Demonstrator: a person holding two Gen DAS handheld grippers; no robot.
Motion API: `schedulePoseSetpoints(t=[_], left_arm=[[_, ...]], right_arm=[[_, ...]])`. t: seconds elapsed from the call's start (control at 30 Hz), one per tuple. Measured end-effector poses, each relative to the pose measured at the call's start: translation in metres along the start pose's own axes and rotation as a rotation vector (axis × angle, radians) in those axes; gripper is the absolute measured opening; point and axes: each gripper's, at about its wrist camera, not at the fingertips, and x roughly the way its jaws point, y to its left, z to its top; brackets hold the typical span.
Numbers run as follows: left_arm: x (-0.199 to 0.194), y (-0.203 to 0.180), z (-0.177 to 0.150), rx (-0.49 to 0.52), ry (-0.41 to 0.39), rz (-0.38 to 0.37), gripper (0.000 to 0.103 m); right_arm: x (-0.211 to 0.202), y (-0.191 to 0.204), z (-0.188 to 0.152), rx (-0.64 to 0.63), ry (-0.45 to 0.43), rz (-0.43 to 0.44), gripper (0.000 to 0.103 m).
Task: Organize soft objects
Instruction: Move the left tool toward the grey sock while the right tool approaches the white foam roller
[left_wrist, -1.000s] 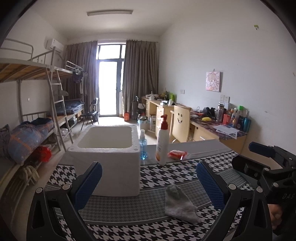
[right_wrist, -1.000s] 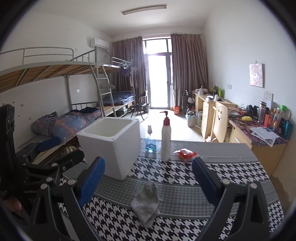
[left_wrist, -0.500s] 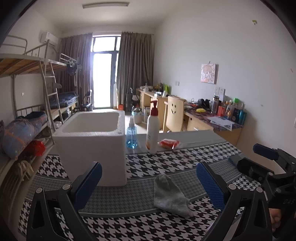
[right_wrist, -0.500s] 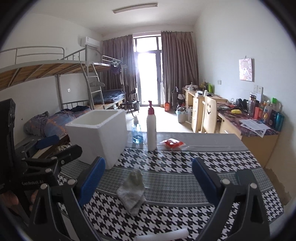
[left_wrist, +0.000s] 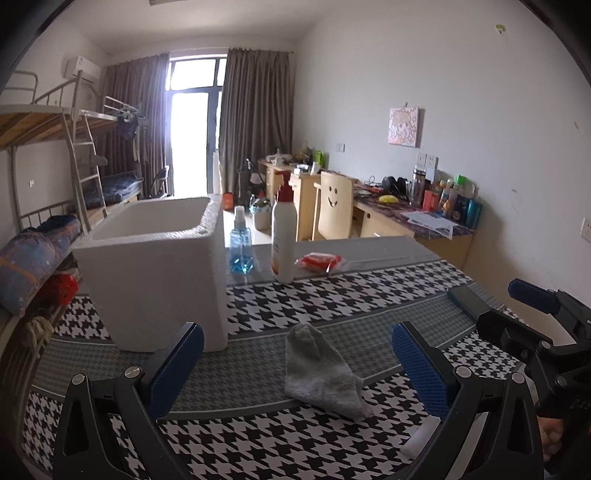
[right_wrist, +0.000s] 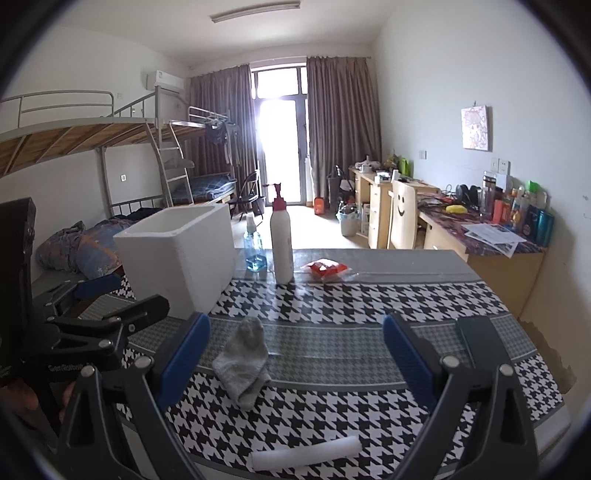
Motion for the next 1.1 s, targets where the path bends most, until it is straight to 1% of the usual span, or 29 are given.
schedulePoseSetpoints(t=[0.27,0.5,0.8,0.97,1.1], left_arm=[[0.018,-0.007,-0.01,0.004,0.059,-0.015,0.102],[0.027,-0.015,-0.015,0.023,0.086,-0.033,0.102],[0.044,-0.021,-0.023,0.016,0.158,-0.048,0.102],[0.055,-0.023,-0.028,0.019,0.19,-0.029,0.102],[0.065,-0.025,-0.033,0.022,0.228,-0.022,0.102]], right_arm=[[0.002,-0.007,-0.016,0.013,0.028,-0.017,0.097],[0.005,-0.019,-0.027,0.036,0.062,-0.03,0.097],[0.008,-0.021,-0.042,0.04,0.101,-0.043,0.097],[0.013,-0.025,-0.054,0.051,0.144,-0.054,0.097],[0.016,-0.025,-0.061,0.055,0.164,-0.045,0.097]])
